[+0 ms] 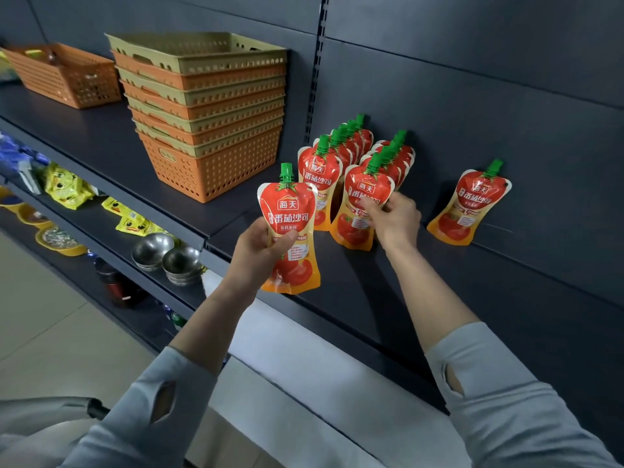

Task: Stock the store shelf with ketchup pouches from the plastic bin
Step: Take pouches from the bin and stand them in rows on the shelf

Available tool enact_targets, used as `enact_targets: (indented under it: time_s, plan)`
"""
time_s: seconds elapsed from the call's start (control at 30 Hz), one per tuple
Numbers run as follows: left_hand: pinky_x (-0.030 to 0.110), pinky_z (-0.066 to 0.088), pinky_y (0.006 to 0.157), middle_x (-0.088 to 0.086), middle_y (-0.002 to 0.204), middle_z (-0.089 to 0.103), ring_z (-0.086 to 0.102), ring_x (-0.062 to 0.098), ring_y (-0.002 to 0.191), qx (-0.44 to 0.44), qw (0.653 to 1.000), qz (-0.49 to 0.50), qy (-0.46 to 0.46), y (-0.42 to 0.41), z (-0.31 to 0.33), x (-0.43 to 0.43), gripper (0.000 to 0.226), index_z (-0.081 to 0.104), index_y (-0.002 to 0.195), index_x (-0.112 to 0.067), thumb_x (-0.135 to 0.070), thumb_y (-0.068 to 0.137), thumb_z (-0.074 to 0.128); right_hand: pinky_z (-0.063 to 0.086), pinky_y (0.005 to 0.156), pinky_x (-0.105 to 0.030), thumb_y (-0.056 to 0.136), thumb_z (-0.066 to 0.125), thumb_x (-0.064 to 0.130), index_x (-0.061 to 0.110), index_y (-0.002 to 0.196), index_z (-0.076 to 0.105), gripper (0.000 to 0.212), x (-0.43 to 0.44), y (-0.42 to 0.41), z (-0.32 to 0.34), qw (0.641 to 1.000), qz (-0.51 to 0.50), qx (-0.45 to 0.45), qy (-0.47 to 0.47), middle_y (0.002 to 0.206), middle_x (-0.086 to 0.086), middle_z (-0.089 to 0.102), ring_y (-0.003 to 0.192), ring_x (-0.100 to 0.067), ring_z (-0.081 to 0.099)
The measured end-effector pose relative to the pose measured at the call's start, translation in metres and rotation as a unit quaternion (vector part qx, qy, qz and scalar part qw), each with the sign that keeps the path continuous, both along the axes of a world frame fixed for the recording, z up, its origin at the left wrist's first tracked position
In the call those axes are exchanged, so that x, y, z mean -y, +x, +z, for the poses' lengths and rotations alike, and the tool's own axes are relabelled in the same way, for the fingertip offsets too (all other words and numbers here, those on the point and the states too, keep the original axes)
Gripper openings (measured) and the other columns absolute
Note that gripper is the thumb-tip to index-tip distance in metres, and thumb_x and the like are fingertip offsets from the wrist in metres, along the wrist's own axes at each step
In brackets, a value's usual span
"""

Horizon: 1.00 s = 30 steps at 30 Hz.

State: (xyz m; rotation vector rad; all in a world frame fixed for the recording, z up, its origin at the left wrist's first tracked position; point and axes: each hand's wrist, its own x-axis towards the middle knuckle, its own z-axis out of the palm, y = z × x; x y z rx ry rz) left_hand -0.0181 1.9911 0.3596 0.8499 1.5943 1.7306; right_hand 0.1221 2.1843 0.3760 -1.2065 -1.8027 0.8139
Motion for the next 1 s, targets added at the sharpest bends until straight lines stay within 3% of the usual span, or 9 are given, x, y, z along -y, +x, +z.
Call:
enact_targets:
  time_s: [0.1,0.2,0.3,0.4,0.6,0.73,0.9,1.0]
  plan:
    - [0.030,0.057,0.078,-0.006,0.109,0.070,0.070,0.013,0.095,-0.012,1.000,-0.017,-0.009,0.008,0.001,-0.005,0.037,0.057,0.123,-0.018,-0.029,0.088,0.066,0.056,0.088,-0.036,0.087,0.074,0.040,0.020,0.110,0.067,0.031,0.020,0.017,0.017,0.997,-0.036,0.026,0.064,0.101,0.011,0.070,0.095,-0.011,0.067]
    - [0.036,0.057,0.084,-0.003,0.114,0.070,0.070,0.015,0.099,-0.031,0.998,-0.048,-0.017,0.020,0.004,-0.012,0.039,0.056,0.123,-0.019,-0.030,0.088,0.066,0.056,0.080,-0.031,0.093,0.067,0.038,0.019,0.110,0.068,0.026,0.036,0.042,0.033,0.989,-0.044,-0.011,0.143,0.094,0.013,0.068,0.088,-0.006,0.065]
    - [0.032,0.058,0.083,-0.002,0.112,0.070,0.069,0.014,0.100,-0.050,0.994,-0.100,-0.005,0.040,0.006,-0.022,0.037,0.057,0.121,-0.016,-0.025,0.088,0.067,0.055,0.072,-0.023,0.093,0.065,0.042,0.025,0.103,0.073,0.021,0.047,0.059,0.048,0.993,0.088,0.012,0.079,0.096,0.016,0.071,0.089,0.000,0.066]
    - [0.026,0.057,0.082,-0.004,0.112,0.070,0.068,0.010,0.101,-0.048,0.987,-0.155,0.009,0.066,0.008,-0.034,0.037,0.056,0.123,-0.017,-0.023,0.089,0.067,0.048,0.058,-0.011,0.090,0.072,0.033,0.024,0.098,0.074,0.012,0.050,0.073,0.058,0.979,0.204,0.018,-0.006,0.096,0.014,0.073,0.080,0.007,0.067]
    - [0.012,0.052,0.074,-0.005,0.107,0.069,0.067,0.002,0.097,-0.064,0.981,-0.184,0.007,0.106,-0.003,-0.067,0.037,0.054,0.123,-0.017,-0.020,0.088,0.067,0.050,0.055,-0.020,0.089,0.073,0.021,0.012,0.090,0.075,0.009,0.023,0.116,0.063,0.981,0.188,0.023,-0.031,0.083,0.001,0.076,0.068,-0.004,0.069]
    - [0.028,0.052,0.093,0.000,0.115,0.062,0.061,0.013,0.111,-0.121,0.982,-0.144,-0.013,0.114,-0.021,-0.092,0.048,0.051,0.128,-0.021,-0.020,0.085,0.071,0.053,0.059,-0.015,0.091,0.072,0.019,0.013,0.089,0.075,0.007,-0.006,0.135,0.068,0.994,0.099,0.047,-0.003,0.083,0.005,0.074,0.069,-0.001,0.069]
    - [0.037,0.041,0.109,-0.002,0.141,0.049,0.043,0.014,0.132,-0.229,0.961,-0.142,-0.056,0.134,-0.036,-0.124,0.053,0.043,0.141,-0.021,-0.021,0.092,0.062,0.061,0.079,-0.039,0.094,0.069,0.022,0.017,0.091,0.073,0.007,-0.052,0.129,0.067,0.994,0.034,0.088,0.053,0.089,0.005,0.073,0.074,-0.017,0.073]
    - [0.031,0.028,0.116,0.001,0.154,0.031,0.027,0.016,0.143,-0.312,0.936,-0.139,-0.089,0.143,-0.040,-0.149,0.061,0.031,0.150,-0.017,-0.020,0.095,0.058,0.059,0.083,-0.046,0.095,0.066,0.018,0.011,0.100,0.074,0.012,-0.075,0.117,0.064,0.989,0.034,0.111,0.092,0.099,-0.005,0.075,0.079,-0.024,0.073]
